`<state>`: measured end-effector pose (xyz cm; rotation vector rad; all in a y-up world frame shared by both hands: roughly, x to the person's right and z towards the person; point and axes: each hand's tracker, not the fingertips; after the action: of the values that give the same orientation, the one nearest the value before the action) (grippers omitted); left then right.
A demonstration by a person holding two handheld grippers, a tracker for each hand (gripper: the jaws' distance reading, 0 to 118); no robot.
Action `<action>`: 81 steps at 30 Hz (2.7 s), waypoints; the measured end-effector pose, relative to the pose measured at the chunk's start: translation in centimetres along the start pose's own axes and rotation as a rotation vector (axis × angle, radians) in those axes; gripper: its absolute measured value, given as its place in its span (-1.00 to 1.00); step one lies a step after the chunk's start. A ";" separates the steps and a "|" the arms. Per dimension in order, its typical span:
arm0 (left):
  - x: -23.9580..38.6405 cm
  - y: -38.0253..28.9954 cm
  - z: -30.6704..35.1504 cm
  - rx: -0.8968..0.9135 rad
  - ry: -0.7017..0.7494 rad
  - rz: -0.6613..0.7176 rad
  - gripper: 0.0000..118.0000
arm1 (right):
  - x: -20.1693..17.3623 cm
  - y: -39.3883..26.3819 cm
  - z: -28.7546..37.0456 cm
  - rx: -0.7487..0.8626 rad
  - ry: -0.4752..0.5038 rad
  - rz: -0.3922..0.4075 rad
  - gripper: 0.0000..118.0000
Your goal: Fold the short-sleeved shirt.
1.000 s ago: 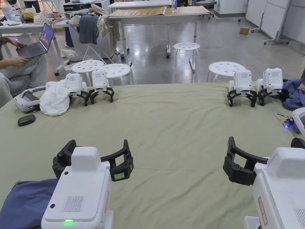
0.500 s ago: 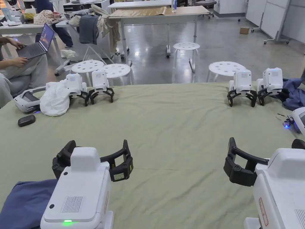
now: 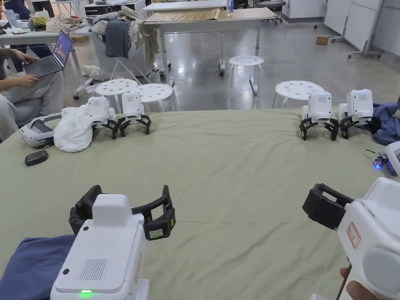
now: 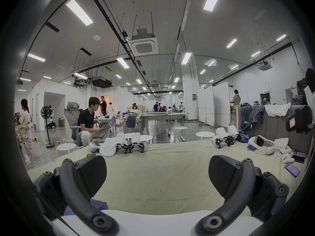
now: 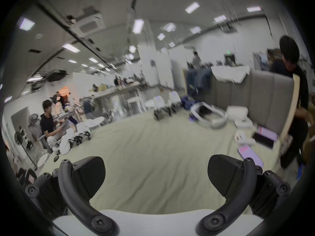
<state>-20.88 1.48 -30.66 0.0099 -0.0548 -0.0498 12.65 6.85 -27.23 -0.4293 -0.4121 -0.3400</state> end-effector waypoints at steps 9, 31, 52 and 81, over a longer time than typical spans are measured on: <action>-0.3 0.5 -0.1 0.006 -0.001 0.012 1.00 | 1.4 1.1 -1.1 -0.199 0.024 -0.053 1.00; -0.3 0.6 -0.2 0.005 -0.009 0.014 1.00 | -0.3 -0.5 -0.1 -0.114 0.157 0.210 1.00; -0.6 0.8 0.0 0.012 0.000 0.007 1.00 | 0.7 -2.6 1.0 0.422 0.236 0.292 1.00; -0.9 0.7 0.2 0.008 0.012 -0.002 1.00 | 1.2 -2.5 1.0 0.414 0.254 0.273 1.00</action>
<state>-21.77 2.19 -30.50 0.0186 -0.0427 -0.0515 12.38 4.88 -25.00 -0.0328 -0.1640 -0.0372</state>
